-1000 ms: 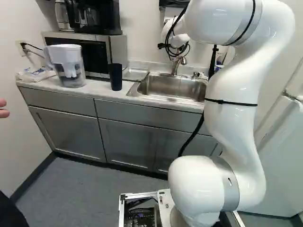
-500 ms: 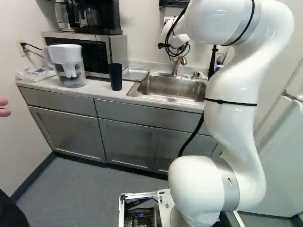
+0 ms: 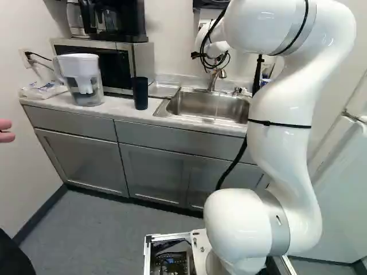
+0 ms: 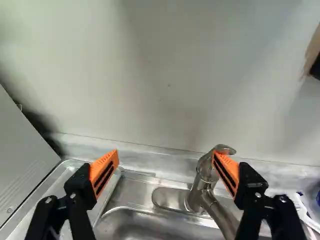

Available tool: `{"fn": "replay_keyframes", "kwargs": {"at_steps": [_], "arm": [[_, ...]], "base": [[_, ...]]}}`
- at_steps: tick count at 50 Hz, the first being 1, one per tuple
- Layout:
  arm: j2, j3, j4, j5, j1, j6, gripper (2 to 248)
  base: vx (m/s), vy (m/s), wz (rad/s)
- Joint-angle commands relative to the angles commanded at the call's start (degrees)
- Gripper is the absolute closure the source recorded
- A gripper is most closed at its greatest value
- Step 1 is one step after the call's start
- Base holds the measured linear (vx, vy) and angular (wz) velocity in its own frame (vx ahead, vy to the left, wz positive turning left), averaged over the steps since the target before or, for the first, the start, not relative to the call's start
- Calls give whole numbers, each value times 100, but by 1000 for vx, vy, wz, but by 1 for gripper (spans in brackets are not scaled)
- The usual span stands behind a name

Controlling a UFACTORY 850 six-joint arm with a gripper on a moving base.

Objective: Rinse the cup and place it in the tray

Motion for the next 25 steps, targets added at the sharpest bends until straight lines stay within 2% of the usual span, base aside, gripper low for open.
{"fn": "replay_keyframes", "kwargs": {"at_steps": [25], "arm": [[60, 72, 0, -173, 15, 0, 3]], "base": [[0, 0, 0]]}}
